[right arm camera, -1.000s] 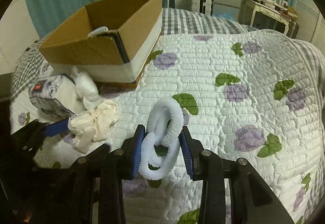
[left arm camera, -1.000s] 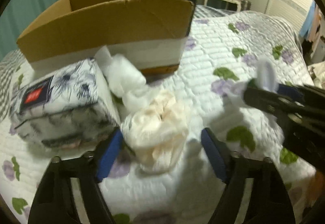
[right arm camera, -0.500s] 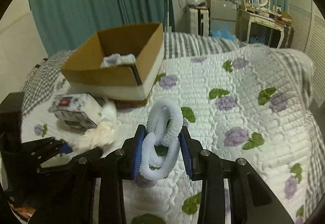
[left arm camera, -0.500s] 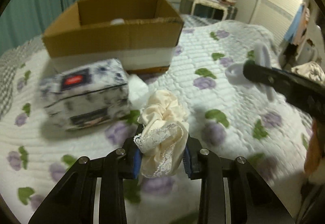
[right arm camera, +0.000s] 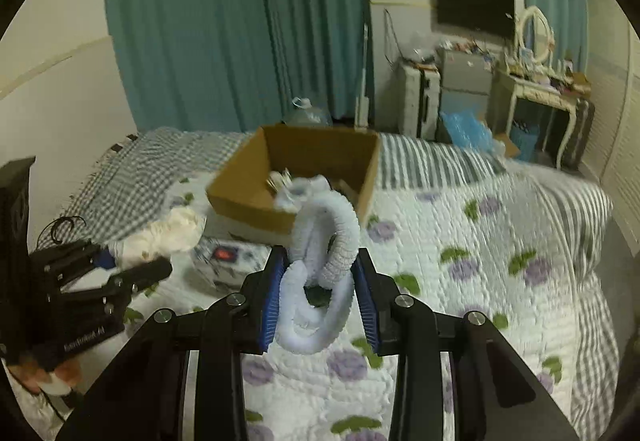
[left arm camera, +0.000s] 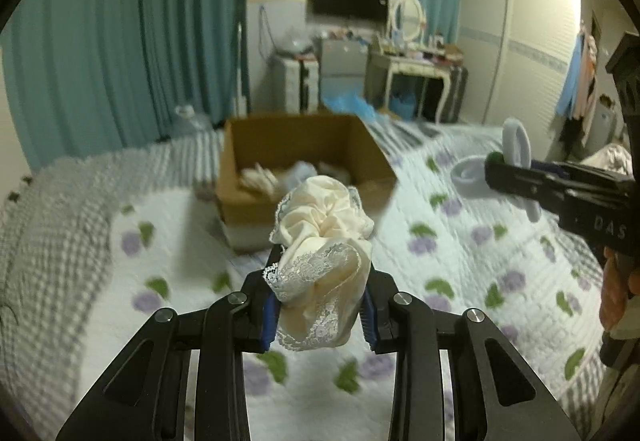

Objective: Organize soft objects
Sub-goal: 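Carry the ring and scrunchie into the box and release both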

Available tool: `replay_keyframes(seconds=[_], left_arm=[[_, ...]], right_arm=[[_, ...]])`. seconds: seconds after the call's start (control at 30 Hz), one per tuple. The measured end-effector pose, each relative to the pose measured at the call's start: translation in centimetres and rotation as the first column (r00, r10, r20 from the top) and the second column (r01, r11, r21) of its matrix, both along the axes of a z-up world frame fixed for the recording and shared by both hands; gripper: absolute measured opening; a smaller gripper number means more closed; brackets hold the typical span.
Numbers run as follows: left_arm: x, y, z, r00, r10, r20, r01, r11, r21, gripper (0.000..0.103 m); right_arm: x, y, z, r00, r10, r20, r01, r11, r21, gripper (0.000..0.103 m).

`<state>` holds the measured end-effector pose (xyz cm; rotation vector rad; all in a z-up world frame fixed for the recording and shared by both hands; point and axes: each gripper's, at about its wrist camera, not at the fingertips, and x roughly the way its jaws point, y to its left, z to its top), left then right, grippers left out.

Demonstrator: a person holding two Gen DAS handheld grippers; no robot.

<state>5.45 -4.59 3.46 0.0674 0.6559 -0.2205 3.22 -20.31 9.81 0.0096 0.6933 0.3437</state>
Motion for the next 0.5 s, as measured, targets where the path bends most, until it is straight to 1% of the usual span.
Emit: replay_keyframes(seconds=[0.13, 0.23, 0.3, 0.4, 0.5], left_arm=[[2.8, 1.4, 1.4, 0.998, 0.038, 0.046, -0.040, 0.998, 0.044, 0.032], [5.8, 2.1, 1.5, 0.996, 0.048, 0.079, -0.054, 0.996, 0.068, 0.032], [8.0, 2.3, 1.2, 0.995, 0.050, 0.086, -0.057, 0.995, 0.079, 0.032], [11.8, 2.6, 0.3, 0.994, 0.038, 0.105, -0.048, 0.994, 0.098, 0.033], [15.5, 2.4, -1.4, 0.992, 0.021, 0.121, -0.037, 0.992, 0.124, 0.036]], right_arm=[[1.9, 2.2, 1.9, 0.998, 0.045, 0.033, -0.044, 0.999, -0.007, 0.033], [4.8, 3.9, 2.1, 0.996, 0.081, 0.032, -0.080, 0.996, -0.026, 0.033], [6.7, 4.5, 1.6, 0.997, 0.079, 0.027, -0.077, 0.996, -0.052, 0.033], [10.3, 5.2, 0.0, 0.996, 0.084, 0.004, -0.084, 0.995, -0.062, 0.033], [14.0, 5.5, -1.9, 0.997, 0.074, -0.018, -0.075, 0.995, -0.067, 0.033]])
